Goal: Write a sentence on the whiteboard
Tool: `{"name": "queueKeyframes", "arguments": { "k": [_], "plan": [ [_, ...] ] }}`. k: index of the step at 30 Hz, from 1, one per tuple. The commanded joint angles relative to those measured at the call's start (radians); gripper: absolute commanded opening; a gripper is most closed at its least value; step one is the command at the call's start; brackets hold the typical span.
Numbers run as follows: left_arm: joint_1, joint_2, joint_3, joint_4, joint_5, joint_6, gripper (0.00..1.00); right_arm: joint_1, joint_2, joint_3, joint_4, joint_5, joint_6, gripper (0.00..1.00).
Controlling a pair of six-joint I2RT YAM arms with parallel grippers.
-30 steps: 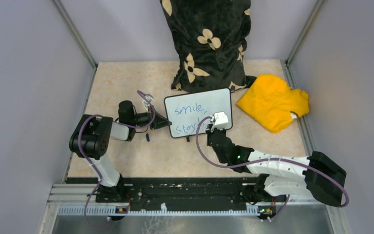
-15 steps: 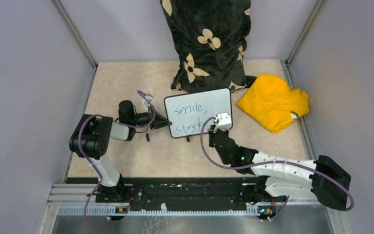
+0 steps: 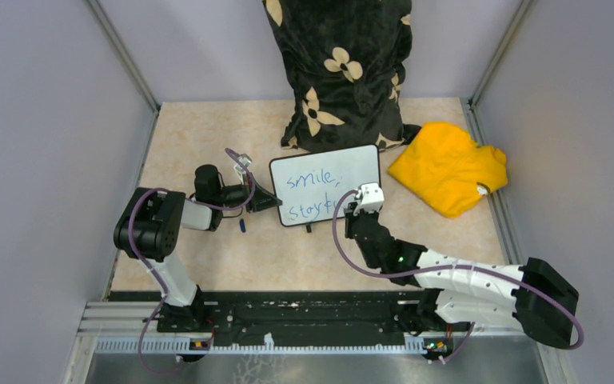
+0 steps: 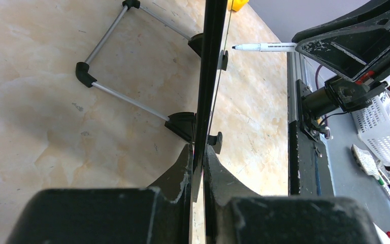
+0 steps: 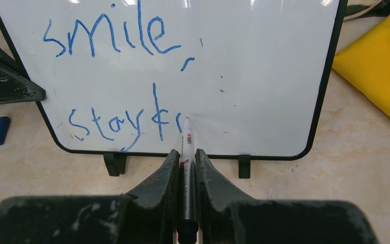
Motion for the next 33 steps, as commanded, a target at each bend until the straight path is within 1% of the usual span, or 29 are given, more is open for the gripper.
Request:
{"name": "queueKeyframes", "arguments": {
  "k": [1, 15, 33],
  "plan": [
    [-0.012, 0.026, 0.005, -0.054, -0.013, 0.010, 0.00, -0.014, 0.010, 0.043, 0.073, 0.017, -0.018, 0.00],
    [-0.012, 0.026, 0.008, -0.056, -0.012, 0.010, 0.00, -0.033, 0.045, 0.034, 0.090, 0.002, -0.013, 0.00],
    [-0.012, 0.027, 0.008, -0.058, -0.013, 0.009, 0.00, -0.034, 0.029, -0.012, 0.006, -0.021, 0.044, 0.00]
  ]
}}
